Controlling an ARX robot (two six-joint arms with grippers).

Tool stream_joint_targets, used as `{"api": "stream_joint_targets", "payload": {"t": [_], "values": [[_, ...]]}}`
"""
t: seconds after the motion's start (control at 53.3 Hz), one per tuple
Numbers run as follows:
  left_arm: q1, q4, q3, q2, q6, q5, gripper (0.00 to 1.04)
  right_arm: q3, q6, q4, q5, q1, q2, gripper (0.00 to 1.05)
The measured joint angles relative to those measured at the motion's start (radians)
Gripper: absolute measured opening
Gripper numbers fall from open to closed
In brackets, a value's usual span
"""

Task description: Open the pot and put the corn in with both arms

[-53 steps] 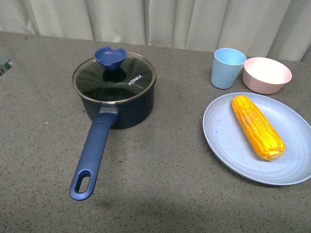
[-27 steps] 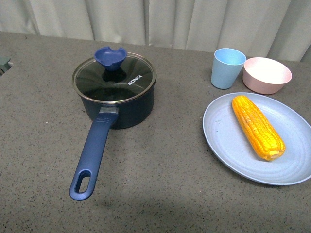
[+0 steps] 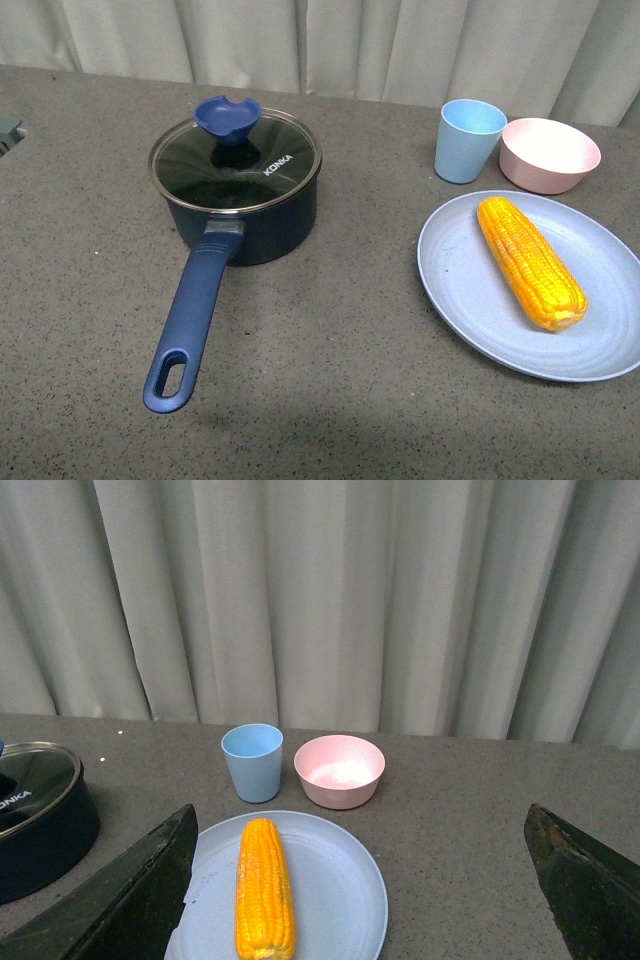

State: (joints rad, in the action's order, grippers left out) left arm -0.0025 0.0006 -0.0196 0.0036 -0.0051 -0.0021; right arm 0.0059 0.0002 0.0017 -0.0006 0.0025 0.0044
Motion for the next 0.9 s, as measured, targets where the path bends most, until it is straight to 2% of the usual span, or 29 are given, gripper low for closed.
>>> {"api": "stream_joint_targets", "payload": {"t": [0.112,0.188,0.225,0.319,0.412,0.525,0.75,0.9], "values": [[-0.001,0.0,0.0,0.001,0.0,-0.006,0.98,0.0,0.0,0.0,0.0,0.0,0.0,0.96],[-0.032,0.024,-0.001,0.051,-0.026,-0.148,0.98,0.0,0.0,0.0,0.0,0.0,0.0,0.96],[-0.035,0.068,-0.001,0.115,-0.036,-0.185,0.98,0.0,0.0,0.0,0.0,0.0,0.0,0.96],[-0.027,0.195,-0.002,0.257,-0.049,-0.161,0.98,0.0,0.0,0.0,0.0,0.0,0.0,0.96],[-0.003,0.426,-0.024,0.494,-0.057,-0.117,0.98,0.0,0.0,0.0,0.0,0.0,0.0,0.96],[0.01,0.681,-0.113,0.805,-0.064,-0.109,0.98,0.0,0.0,0.0,0.0,0.0,0.0,0.96],[-0.017,0.815,-0.267,1.128,-0.087,-0.102,0.98,0.0,0.0,0.0,0.0,0.0,0.0,0.96],[-0.051,0.832,-0.365,1.271,-0.09,-0.093,0.98,0.0,0.0,0.0,0.0,0.0,0.0,0.96]]}}
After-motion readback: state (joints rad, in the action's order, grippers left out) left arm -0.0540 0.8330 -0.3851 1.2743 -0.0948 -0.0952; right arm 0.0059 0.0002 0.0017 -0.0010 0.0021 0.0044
